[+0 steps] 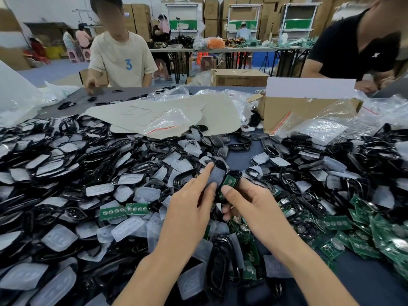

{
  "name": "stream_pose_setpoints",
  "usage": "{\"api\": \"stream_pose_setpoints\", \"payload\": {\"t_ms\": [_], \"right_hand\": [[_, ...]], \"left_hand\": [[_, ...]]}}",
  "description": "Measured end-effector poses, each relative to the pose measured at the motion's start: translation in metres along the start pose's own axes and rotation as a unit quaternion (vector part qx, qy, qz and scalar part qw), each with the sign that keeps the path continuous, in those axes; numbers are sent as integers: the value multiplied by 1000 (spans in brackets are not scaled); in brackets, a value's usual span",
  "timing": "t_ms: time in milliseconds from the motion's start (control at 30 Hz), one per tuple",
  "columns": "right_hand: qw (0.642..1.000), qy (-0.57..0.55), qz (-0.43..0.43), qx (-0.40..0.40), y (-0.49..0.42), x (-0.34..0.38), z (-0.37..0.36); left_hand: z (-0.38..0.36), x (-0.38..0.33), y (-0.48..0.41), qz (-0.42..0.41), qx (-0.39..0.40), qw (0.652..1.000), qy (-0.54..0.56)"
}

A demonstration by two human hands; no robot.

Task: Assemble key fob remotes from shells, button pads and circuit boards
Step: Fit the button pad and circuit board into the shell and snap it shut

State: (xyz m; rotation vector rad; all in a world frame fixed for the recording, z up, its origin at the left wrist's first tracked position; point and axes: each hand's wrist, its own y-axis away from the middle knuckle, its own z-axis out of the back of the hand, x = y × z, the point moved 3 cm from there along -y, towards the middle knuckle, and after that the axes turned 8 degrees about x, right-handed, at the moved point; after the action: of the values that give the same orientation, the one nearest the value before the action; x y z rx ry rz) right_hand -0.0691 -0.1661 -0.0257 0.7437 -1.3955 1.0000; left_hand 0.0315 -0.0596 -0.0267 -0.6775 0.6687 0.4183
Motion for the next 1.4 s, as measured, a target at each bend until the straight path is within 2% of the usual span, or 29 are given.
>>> {"api": "stream_pose_setpoints", "payload": {"t_ms": [233,533,733,967,1133,1400], "right_hand": [[1000,-13,-14,-9,-2,-2,-4],[998,-3,-17,-68,-2,-5,-3],[997,-30,-17,-70,-1,0,-5],[996,-35,-25,-73,0,-1,-10],[998,-3,-25,-63,-1,-2,-12],[996,-29,-42,-73,-1,-7,-11]], "left_hand": [[-1,-4,4,-20,26,998,-53],[-4,-8,8,-46,94,989,-109],[-3,-13,8,-67,115,979,-155],[-8,-14,8,-77,107,961,-241],[-9,-12,7,-76,78,956,-273],[-10,-14,5,-86,63,943,-315]]}}
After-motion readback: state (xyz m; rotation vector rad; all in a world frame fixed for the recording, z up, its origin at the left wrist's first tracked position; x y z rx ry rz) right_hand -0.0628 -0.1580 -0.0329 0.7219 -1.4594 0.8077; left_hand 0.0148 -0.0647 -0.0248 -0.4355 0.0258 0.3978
